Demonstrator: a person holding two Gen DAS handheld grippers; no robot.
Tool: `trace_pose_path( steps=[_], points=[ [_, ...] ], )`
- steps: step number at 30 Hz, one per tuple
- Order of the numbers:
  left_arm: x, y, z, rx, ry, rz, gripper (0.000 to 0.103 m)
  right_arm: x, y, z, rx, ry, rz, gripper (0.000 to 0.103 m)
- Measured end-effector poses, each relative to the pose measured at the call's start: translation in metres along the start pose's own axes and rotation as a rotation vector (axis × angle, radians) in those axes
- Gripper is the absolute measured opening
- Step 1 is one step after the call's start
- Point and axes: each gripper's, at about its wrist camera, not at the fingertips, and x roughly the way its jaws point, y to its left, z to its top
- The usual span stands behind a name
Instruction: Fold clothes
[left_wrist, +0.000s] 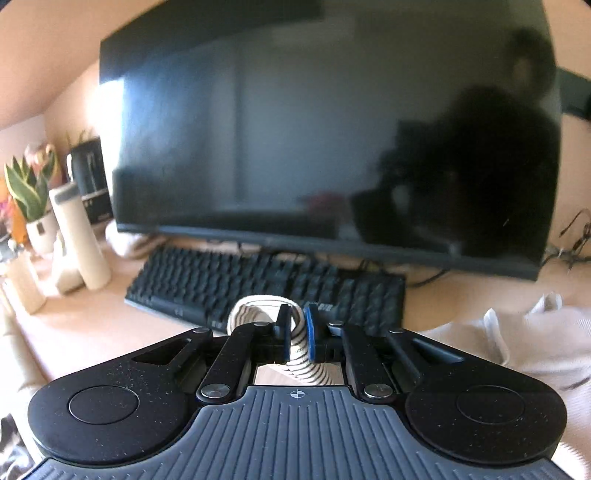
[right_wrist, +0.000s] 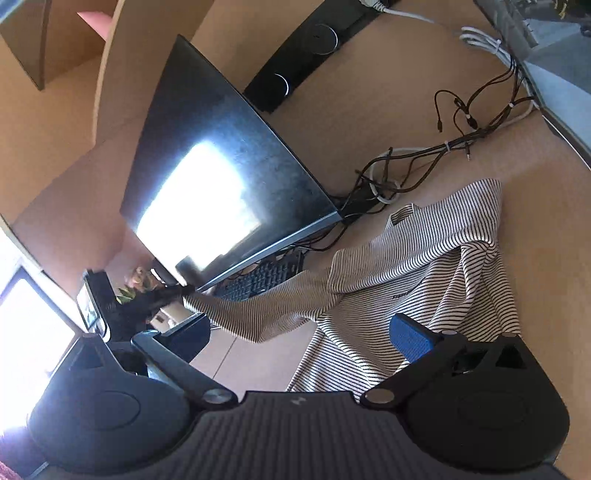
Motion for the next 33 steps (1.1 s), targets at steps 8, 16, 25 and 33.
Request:
trace_pose_path(
  steps=[8,16,25,33],
  points=[
    [-0.044,-0.067,0.043,0.089,-0.103,-0.028,0.004,-0.024,-0.025,0.003,0.036,-0.011,0.035,0.103],
    [-0.083,-0.149,0.085,0.205,-0.204,-0.138,0.004,-0.051,-0.048,0.008,0.066,-0.043,0.022,0.103],
    [-0.063,-0.127,0.044,0.072,-0.029,-0.094,0.012,-0.042,-0.064,0.013,0.107,-0.013,0.008,0.103],
    [-0.023,0.004,-0.045,-0.259,0.205,0.161,0.038,0.016,-0.028,0.005,0.005,0.121,0.067,0.103]
  ],
)
